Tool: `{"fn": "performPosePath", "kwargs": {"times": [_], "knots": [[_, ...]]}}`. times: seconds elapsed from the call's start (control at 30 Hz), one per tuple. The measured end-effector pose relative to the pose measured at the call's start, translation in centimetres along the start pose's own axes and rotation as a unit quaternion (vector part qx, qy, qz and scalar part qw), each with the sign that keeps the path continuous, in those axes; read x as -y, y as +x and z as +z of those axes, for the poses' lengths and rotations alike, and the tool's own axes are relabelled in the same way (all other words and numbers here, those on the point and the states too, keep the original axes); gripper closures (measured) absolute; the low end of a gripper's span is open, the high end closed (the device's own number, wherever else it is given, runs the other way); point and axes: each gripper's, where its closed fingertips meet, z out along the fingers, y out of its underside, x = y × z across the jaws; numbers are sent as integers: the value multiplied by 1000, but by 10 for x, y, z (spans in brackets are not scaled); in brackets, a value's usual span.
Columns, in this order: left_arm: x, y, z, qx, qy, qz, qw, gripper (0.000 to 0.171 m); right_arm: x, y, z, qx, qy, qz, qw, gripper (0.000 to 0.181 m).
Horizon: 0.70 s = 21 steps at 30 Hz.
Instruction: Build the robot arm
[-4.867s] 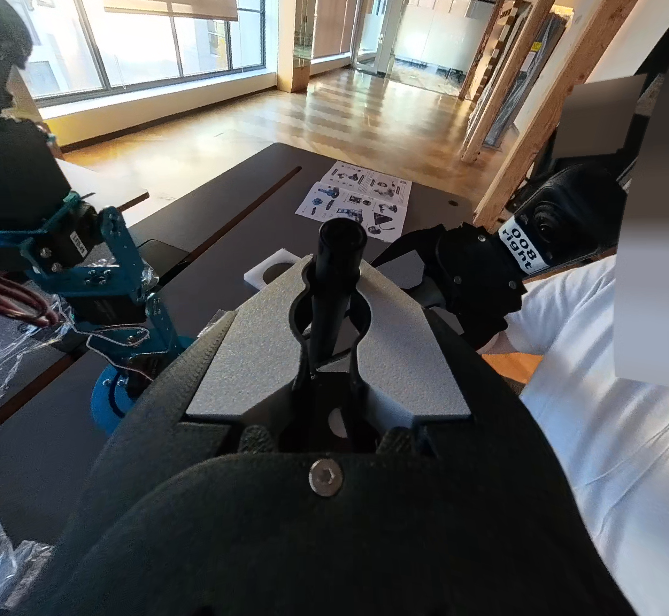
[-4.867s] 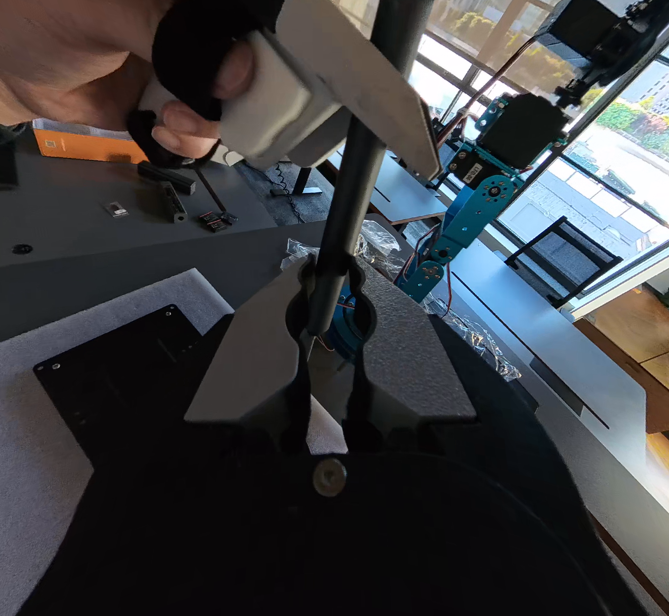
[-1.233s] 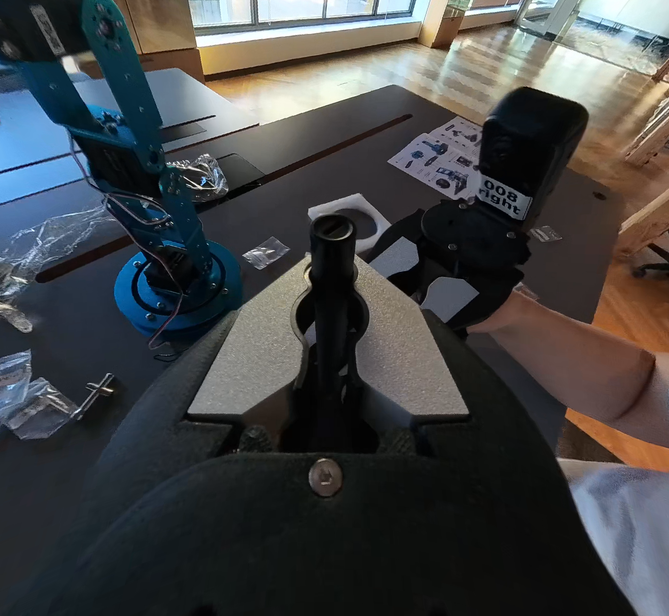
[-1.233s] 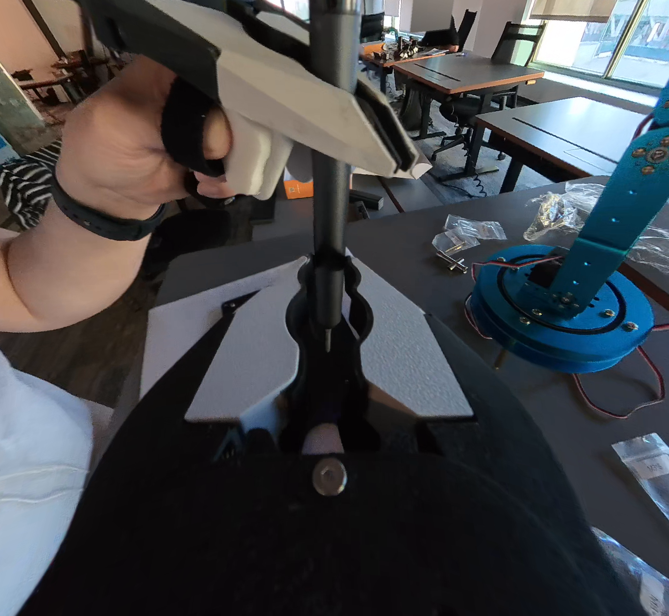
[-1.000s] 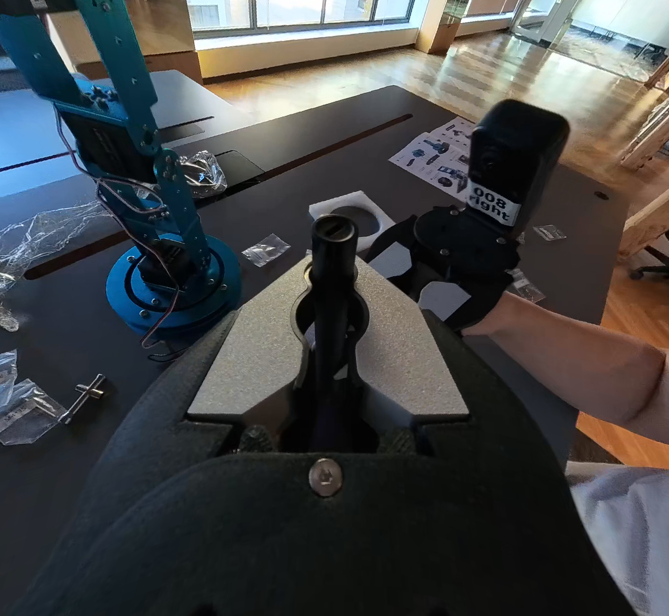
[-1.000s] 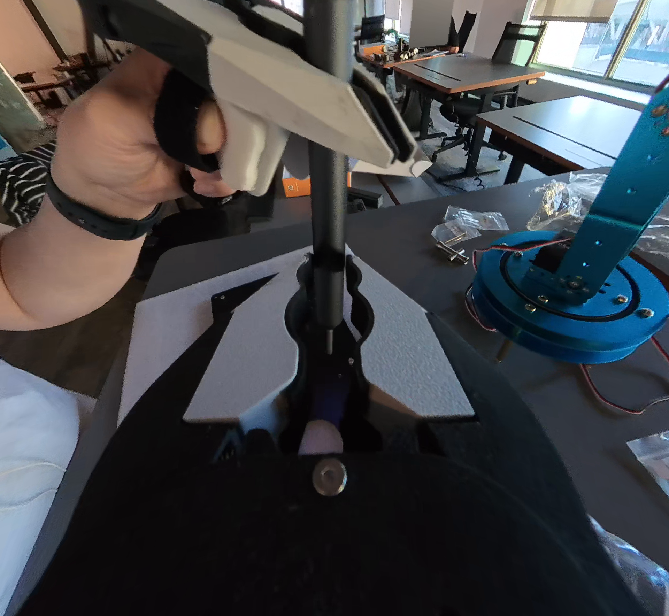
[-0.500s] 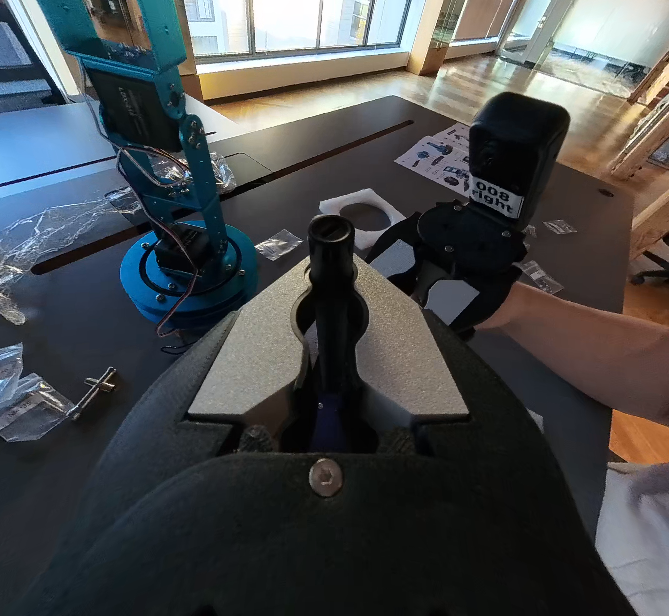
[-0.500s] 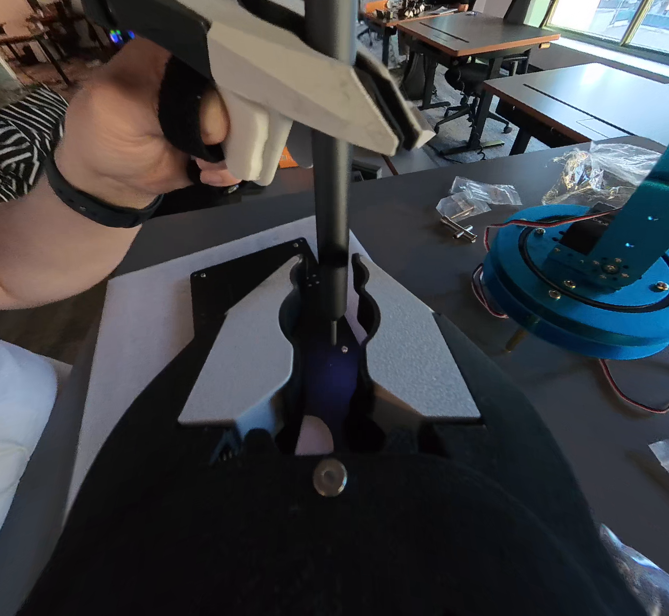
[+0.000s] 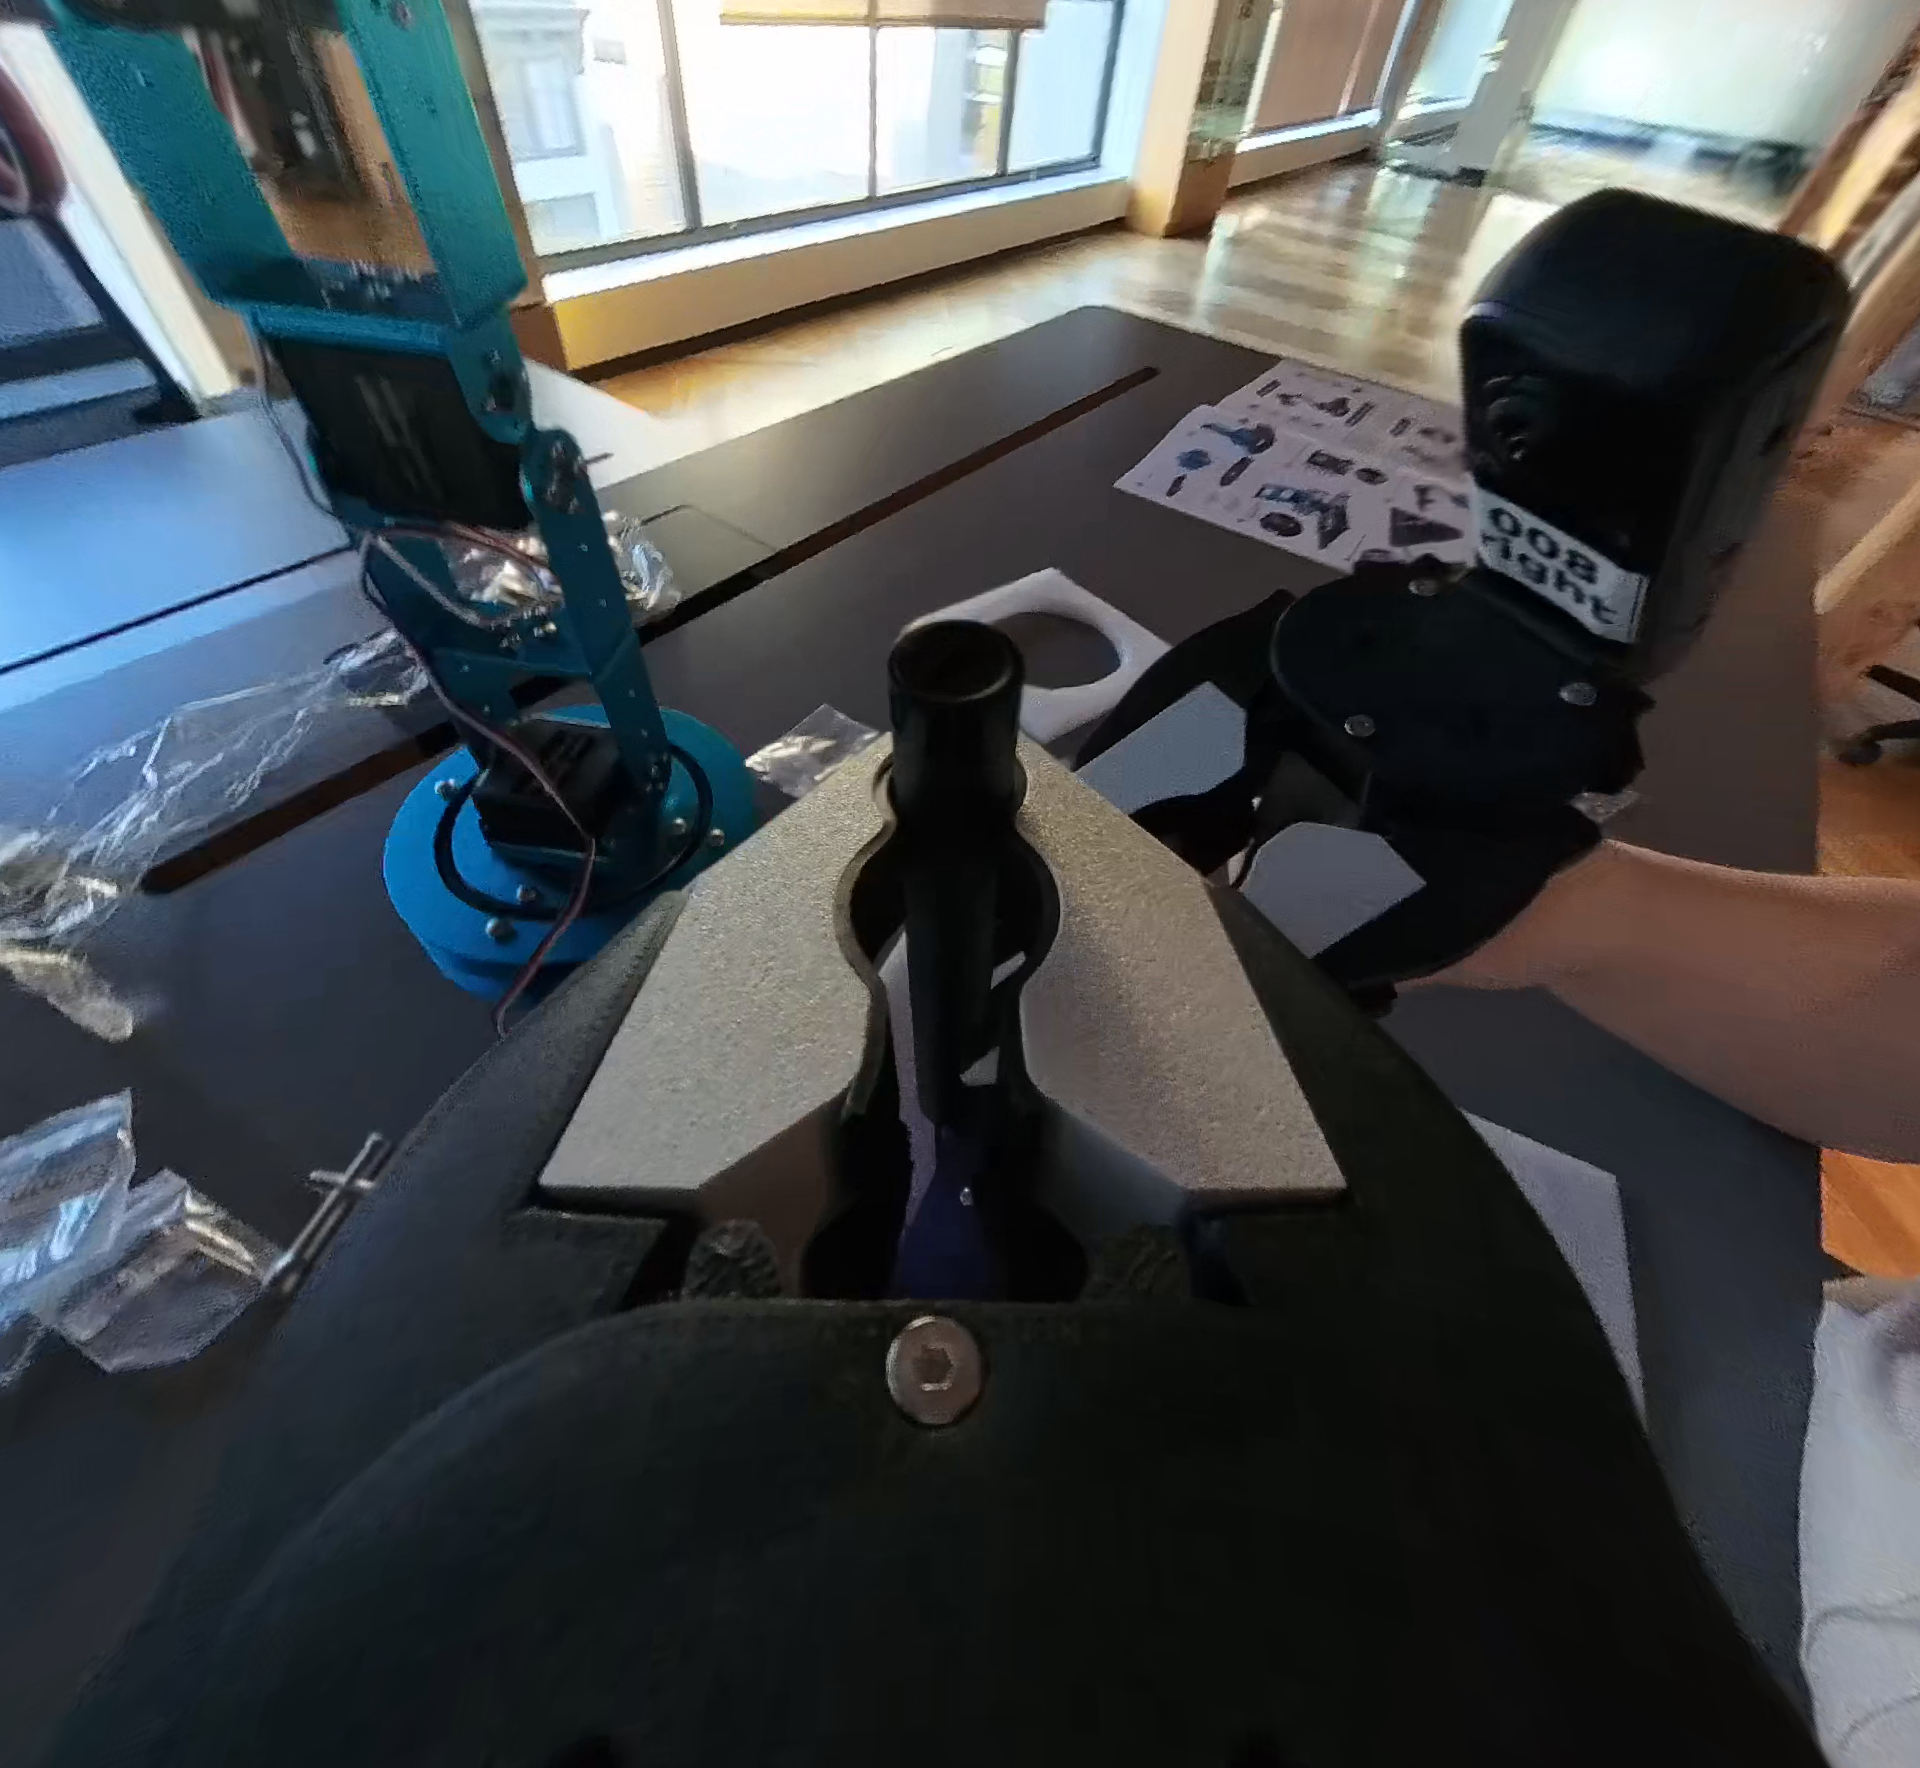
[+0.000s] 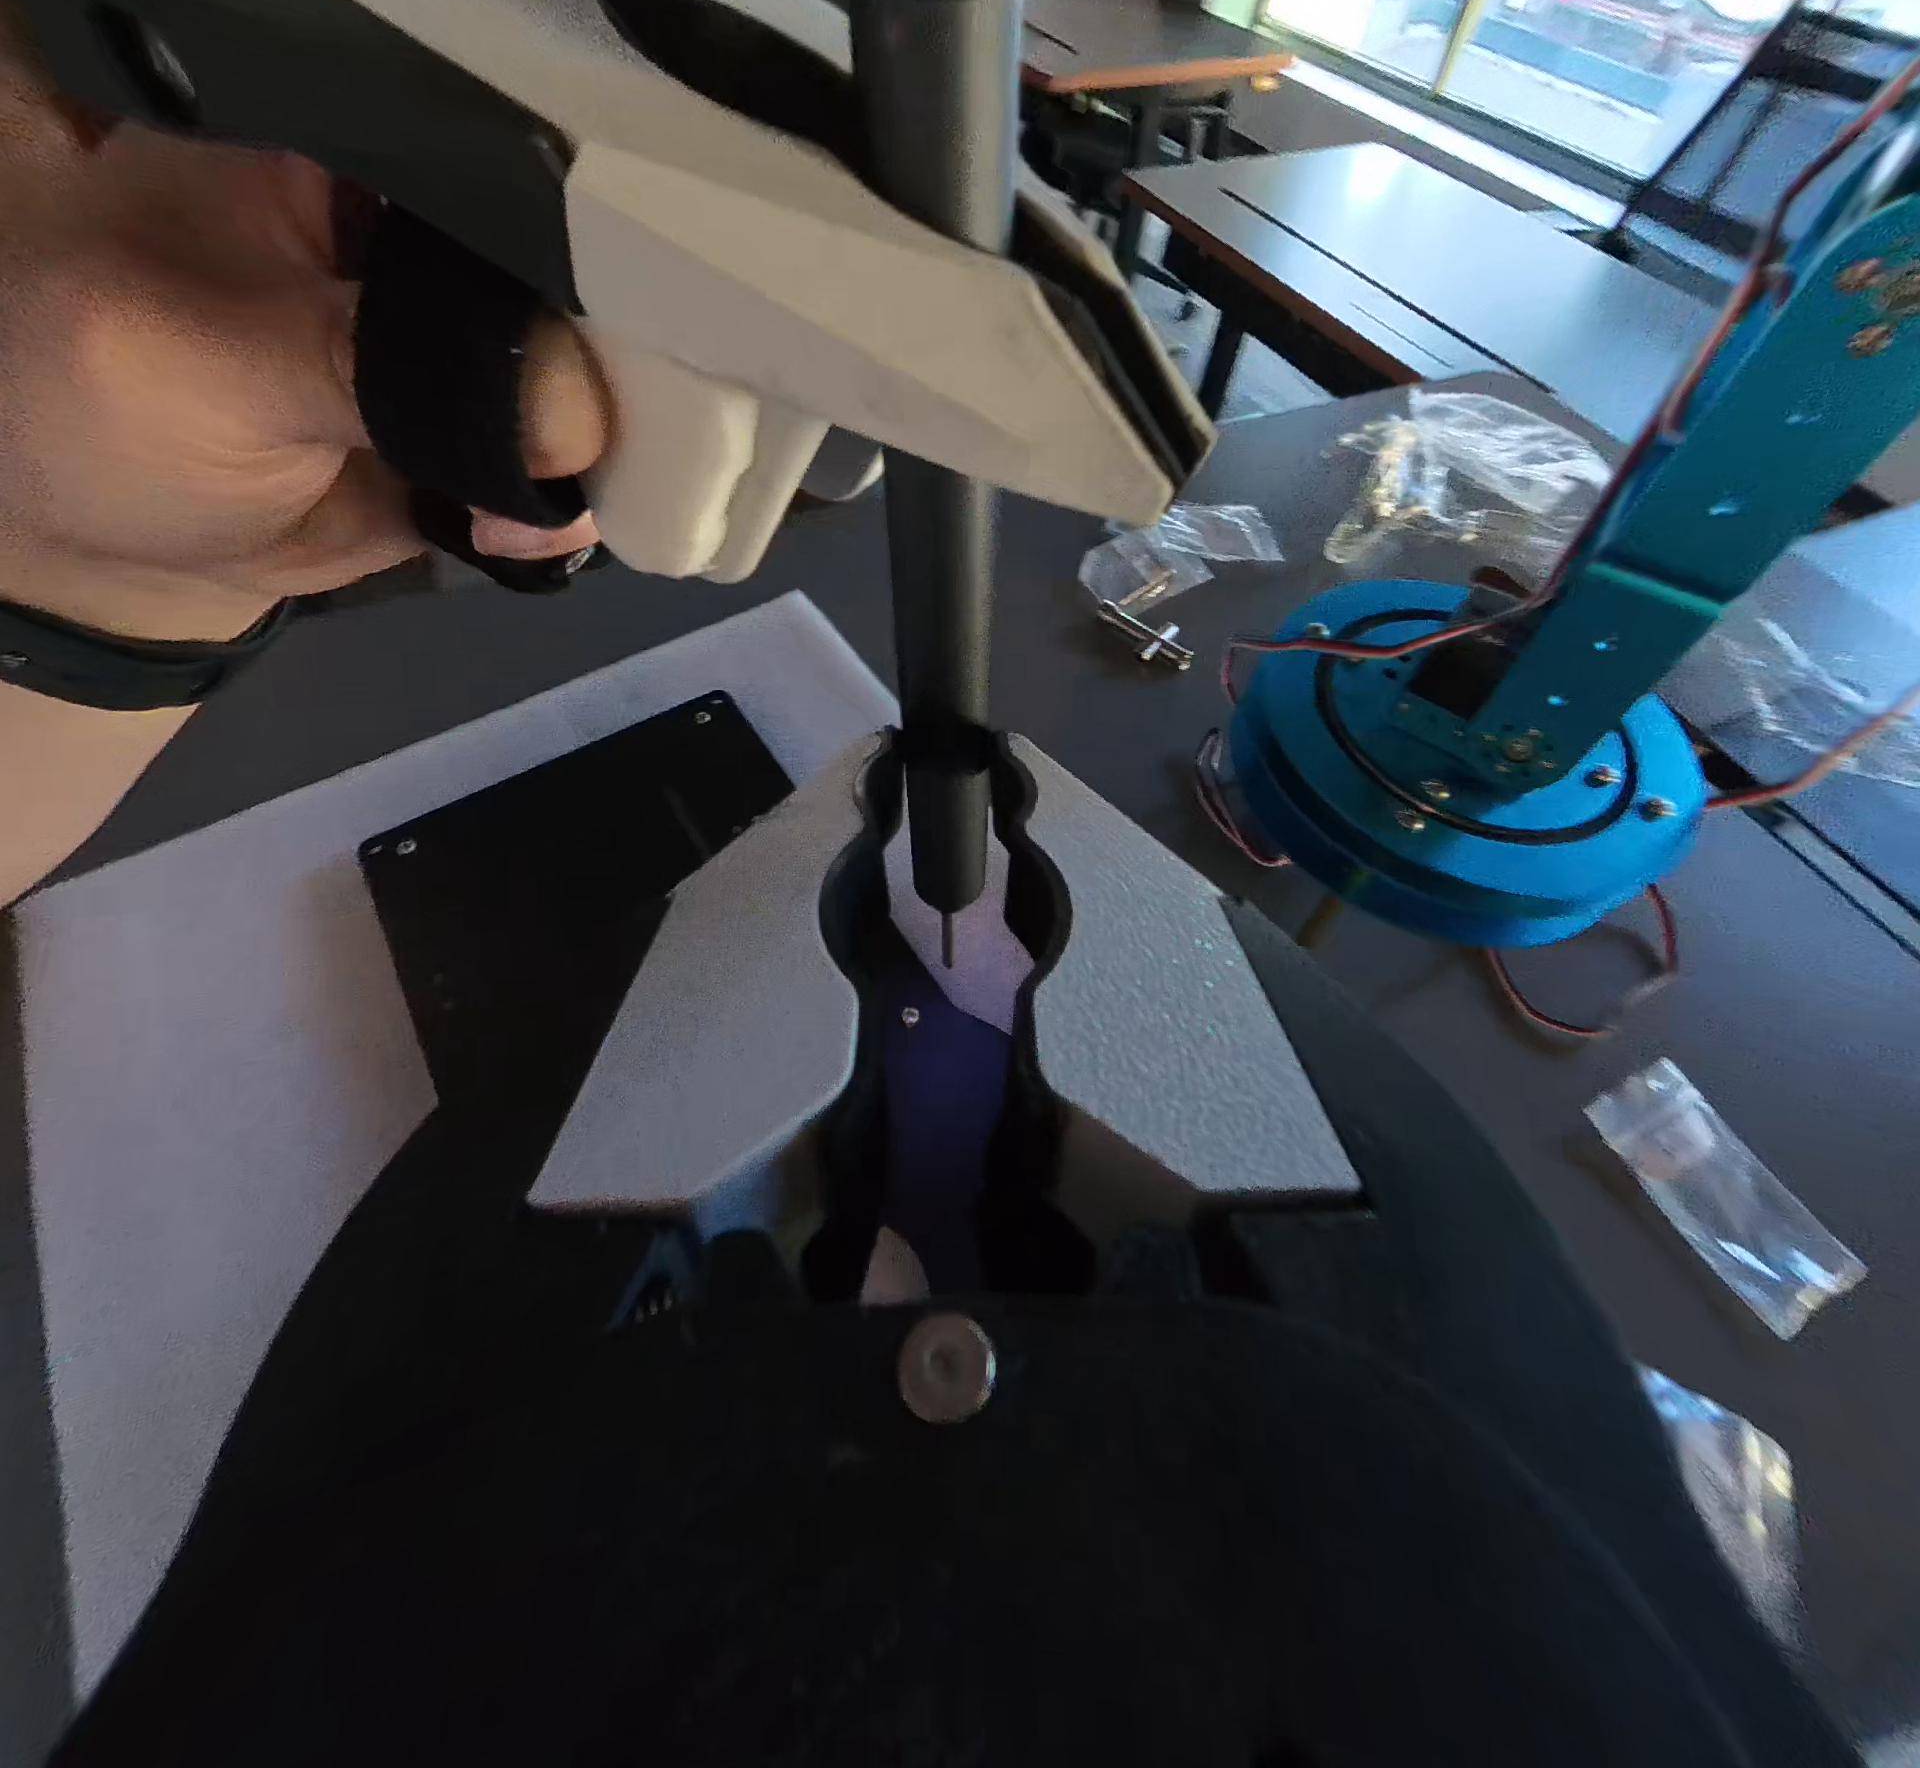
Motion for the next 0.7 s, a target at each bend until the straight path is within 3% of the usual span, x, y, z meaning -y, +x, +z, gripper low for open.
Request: {"fn": "performPosePath", "kwargs": {"times": [0.2,0.7], "knots": [[20,8,-14,-76,49,-14,996,162,17,-3,-14,-124,-34,-67,990,167],[22,20,-21,-80,45,-13,996,162,20,-12,-22,-136,-40,-81,986,166]]}}
